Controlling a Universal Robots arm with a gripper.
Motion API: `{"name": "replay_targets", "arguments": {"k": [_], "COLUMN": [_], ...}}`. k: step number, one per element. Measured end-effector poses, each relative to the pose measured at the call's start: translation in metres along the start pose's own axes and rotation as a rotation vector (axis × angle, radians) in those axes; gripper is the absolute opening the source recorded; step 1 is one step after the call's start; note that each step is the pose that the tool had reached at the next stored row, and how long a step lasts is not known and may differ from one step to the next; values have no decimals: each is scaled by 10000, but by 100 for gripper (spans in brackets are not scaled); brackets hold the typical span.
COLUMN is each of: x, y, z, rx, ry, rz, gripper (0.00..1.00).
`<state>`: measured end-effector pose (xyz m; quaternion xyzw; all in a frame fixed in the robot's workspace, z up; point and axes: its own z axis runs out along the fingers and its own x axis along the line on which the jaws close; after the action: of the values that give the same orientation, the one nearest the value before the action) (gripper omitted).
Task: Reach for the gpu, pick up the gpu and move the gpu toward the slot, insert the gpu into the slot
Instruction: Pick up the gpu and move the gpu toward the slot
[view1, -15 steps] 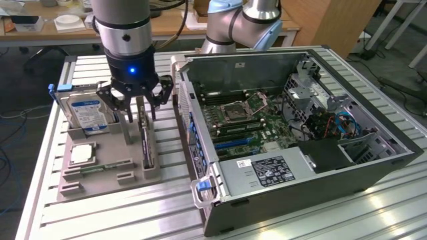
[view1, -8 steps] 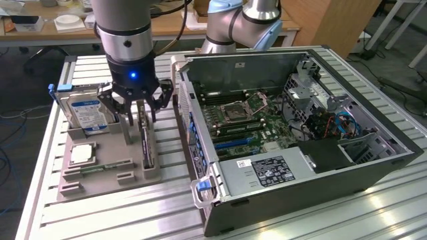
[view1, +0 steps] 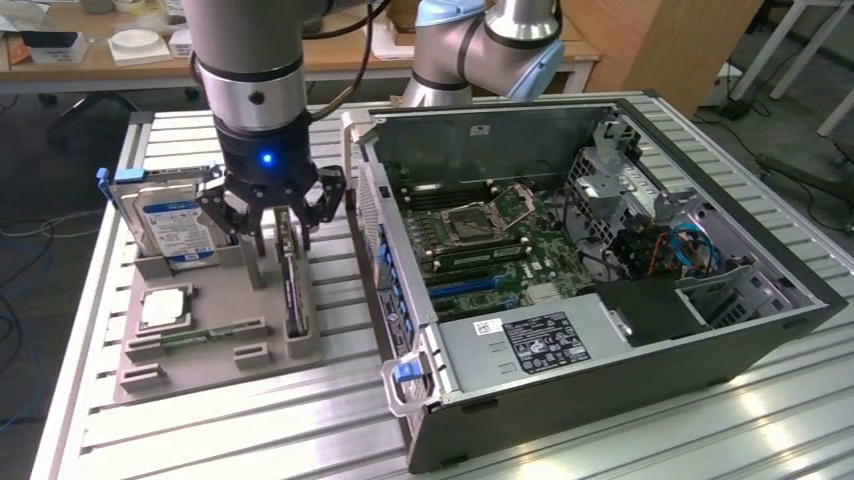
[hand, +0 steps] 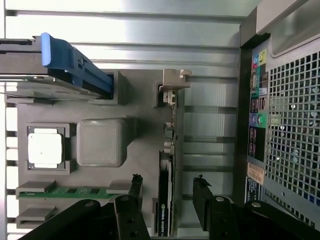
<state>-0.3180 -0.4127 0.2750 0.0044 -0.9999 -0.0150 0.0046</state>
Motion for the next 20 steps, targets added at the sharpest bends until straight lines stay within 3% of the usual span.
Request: {"name": "replay_targets", "arguments": {"k": [9,20], "x": [-2,-1], "y": [-4,-33], "z": [138,248], "rx": [0,10], "ry": [99,127], "rz": [2,4], "gripper": [53,53]}}
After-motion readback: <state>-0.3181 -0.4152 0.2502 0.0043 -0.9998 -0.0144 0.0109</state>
